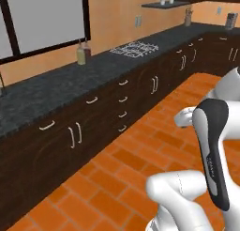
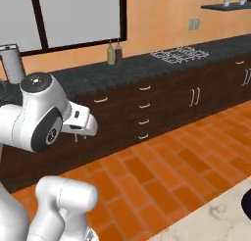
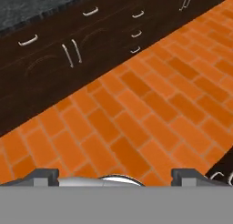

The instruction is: Navigate to the toaster.

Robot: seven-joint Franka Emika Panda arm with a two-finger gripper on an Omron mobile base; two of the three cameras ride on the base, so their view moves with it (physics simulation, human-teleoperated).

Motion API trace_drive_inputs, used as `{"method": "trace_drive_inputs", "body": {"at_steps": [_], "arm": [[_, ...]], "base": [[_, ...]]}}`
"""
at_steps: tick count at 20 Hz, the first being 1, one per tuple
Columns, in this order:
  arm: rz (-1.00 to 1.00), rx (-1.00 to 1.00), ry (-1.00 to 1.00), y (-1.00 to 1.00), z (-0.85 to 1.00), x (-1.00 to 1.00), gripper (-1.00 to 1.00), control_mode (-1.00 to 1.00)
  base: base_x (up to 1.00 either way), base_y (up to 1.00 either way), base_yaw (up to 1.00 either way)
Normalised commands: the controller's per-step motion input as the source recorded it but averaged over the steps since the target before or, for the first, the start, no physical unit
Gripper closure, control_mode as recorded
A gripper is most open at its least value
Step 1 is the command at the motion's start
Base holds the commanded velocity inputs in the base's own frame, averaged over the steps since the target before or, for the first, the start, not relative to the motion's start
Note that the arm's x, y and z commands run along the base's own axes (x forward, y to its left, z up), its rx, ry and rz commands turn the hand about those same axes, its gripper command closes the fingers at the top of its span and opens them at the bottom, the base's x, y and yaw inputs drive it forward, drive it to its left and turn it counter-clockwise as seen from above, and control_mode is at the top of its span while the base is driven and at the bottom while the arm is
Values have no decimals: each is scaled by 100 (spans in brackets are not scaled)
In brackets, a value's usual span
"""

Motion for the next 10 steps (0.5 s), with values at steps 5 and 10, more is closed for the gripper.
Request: {"method": "trace_drive_inputs", "body": {"at_steps": [5,10], "arm": [[0,0,0,0,0,0,-100,100],[0,0,0,0,0,0,-100,100]], "base": [[7,-13,-87],[13,36,-90]]}}
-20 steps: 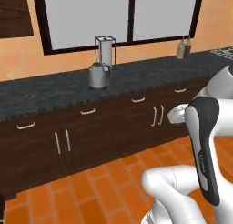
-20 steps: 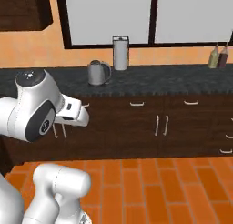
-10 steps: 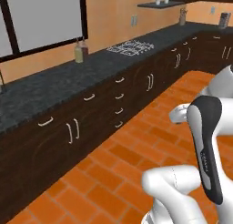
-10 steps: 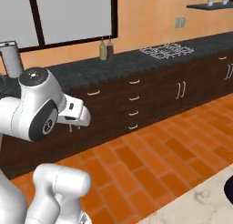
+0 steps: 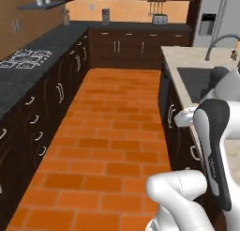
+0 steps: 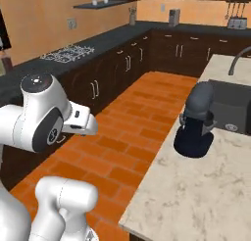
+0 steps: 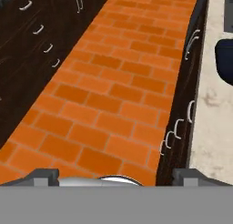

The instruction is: Navigate to the toaster.

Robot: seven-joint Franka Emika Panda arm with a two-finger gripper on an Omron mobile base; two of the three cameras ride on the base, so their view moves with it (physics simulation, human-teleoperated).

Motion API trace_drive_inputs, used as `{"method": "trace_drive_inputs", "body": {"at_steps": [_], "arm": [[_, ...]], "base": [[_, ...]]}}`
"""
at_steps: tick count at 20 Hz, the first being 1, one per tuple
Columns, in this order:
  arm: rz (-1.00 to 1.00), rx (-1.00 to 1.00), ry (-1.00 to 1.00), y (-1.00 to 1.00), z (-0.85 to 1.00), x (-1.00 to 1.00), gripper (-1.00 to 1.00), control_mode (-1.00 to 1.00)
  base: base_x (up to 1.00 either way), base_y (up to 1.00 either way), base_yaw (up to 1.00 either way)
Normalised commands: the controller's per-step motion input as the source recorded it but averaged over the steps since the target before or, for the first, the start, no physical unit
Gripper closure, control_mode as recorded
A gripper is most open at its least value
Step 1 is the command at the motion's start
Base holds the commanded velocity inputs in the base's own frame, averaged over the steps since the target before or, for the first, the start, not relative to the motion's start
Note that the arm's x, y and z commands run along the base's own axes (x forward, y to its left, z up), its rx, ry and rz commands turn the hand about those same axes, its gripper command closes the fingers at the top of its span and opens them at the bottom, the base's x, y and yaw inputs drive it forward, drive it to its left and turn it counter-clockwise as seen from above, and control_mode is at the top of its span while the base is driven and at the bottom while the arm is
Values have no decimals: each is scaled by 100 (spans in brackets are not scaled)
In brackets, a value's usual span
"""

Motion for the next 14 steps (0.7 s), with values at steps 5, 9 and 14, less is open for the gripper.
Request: {"method": "trace_drive_inputs", "body": {"at_steps": [5,9,14], "arm": [[0,0,0,0,0,0,-100,100],[0,0,0,0,0,0,-100,100],[0,0,0,0,0,0,-100,100]], "base": [[59,93,-58],[81,100,-42],[85,80,-46]]}}
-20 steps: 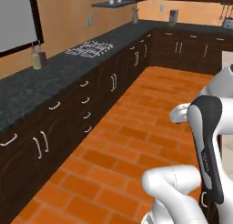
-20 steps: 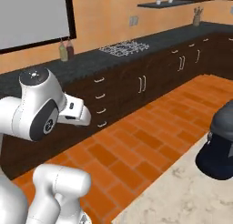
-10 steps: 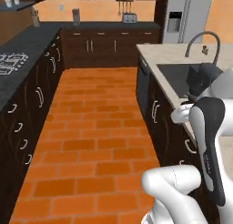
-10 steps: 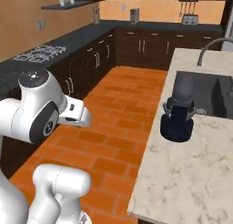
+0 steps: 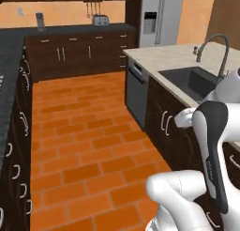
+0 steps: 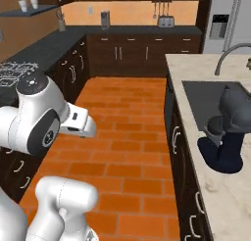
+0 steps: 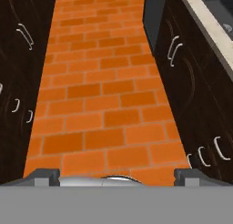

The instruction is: Navigate to the toaster.

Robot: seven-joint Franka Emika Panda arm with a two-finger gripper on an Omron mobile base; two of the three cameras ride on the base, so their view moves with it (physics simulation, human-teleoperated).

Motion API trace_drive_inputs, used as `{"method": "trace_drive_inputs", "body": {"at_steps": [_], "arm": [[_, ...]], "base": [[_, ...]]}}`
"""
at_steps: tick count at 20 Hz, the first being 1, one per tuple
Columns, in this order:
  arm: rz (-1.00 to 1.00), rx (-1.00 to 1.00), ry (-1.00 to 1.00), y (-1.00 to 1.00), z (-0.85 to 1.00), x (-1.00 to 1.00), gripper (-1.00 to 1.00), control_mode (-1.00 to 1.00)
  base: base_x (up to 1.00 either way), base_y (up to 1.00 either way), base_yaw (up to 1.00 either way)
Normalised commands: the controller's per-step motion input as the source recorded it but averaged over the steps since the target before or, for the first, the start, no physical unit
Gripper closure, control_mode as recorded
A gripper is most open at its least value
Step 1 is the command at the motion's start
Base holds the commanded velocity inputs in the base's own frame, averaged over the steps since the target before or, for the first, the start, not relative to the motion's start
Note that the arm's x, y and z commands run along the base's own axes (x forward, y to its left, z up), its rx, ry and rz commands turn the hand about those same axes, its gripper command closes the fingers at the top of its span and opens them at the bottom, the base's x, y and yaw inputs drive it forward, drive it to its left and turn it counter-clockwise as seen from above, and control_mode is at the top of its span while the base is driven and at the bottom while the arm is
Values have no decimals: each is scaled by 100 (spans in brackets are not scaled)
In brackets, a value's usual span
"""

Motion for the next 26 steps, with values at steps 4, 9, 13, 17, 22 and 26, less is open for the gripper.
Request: {"method": "trace_drive_inputs", "body": {"at_steps": [4,9,13,17,22,26], "arm": [[0,0,0,0,0,0,-100,100],[0,0,0,0,0,0,-100,100],[0,0,0,0,0,0,-100,100],[0,0,0,0,0,0,-100,100],[0,0,0,0,0,0,-100,100],[0,0,0,0,0,0,-100,100]], "base": [[100,13,-31],[100,-27,-7],[100,-33,5],[100,-20,16],[100,36,17],[100,26,16]]}}
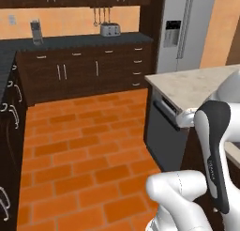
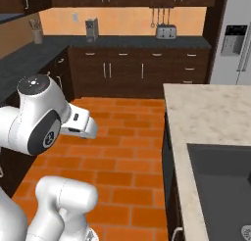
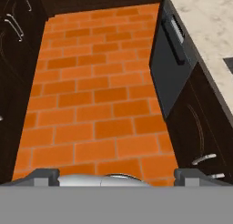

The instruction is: Navigate to the toaster.

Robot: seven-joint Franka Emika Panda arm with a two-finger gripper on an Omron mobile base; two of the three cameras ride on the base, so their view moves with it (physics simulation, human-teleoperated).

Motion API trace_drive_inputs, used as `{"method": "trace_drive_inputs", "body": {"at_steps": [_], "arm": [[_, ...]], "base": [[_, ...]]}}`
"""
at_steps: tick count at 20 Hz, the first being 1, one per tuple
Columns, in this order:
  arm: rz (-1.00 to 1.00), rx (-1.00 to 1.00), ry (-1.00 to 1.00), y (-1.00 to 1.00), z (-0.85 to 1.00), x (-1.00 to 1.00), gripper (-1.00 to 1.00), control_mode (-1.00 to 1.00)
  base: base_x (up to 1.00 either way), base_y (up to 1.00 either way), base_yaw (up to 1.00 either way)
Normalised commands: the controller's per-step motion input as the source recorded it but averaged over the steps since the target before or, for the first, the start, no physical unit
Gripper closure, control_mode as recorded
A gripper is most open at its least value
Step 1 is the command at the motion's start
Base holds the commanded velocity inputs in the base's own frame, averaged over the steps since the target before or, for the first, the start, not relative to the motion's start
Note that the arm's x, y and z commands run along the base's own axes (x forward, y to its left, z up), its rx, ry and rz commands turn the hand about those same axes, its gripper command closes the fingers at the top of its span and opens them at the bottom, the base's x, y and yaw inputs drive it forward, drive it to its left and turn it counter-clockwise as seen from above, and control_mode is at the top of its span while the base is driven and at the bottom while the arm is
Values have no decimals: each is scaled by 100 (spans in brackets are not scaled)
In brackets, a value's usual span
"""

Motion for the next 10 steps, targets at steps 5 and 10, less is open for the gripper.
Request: {"method": "trace_drive_inputs", "body": {"at_steps": [5,10], "arm": [[0,0,0,0,0,0,-100,100],[0,0,0,0,0,0,-100,100]], "base": [[100,3,17],[100,0,13]]}}
